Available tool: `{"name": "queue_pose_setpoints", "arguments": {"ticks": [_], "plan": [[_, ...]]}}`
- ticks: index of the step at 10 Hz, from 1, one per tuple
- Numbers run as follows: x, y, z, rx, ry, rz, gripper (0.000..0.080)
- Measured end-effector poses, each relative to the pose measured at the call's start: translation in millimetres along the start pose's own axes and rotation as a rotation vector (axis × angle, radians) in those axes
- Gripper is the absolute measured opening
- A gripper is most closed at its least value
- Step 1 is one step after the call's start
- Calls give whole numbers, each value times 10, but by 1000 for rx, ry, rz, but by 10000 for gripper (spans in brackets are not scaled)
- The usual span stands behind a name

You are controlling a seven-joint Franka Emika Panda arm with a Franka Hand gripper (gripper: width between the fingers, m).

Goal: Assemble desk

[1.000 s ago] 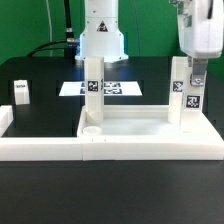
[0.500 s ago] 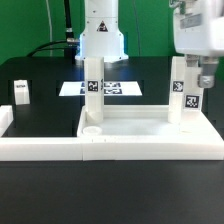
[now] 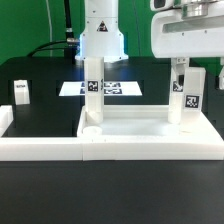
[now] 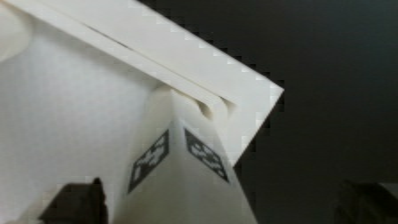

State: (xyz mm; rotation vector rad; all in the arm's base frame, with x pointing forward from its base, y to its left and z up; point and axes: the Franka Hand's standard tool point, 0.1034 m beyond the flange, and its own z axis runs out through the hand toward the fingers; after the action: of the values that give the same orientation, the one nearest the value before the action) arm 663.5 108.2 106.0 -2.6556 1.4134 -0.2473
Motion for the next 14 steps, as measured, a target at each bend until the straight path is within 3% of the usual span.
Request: {"name": "queue_pose_setpoints", "arguments": {"ticks": [2, 5, 7, 8, 9, 12, 14], "plan": [[142, 26, -45, -21, -62, -361, 649], [126, 26, -35, -21, -63, -374, 649], [129, 28, -33, -23, -63, -331, 390], [150, 39, -35, -27, -59, -235, 390], [164, 52, -32, -31, -57, -149, 305], [185, 112, -17, -51, -45, 332, 304], [168, 145, -15, -4, -100, 743, 303]]}}
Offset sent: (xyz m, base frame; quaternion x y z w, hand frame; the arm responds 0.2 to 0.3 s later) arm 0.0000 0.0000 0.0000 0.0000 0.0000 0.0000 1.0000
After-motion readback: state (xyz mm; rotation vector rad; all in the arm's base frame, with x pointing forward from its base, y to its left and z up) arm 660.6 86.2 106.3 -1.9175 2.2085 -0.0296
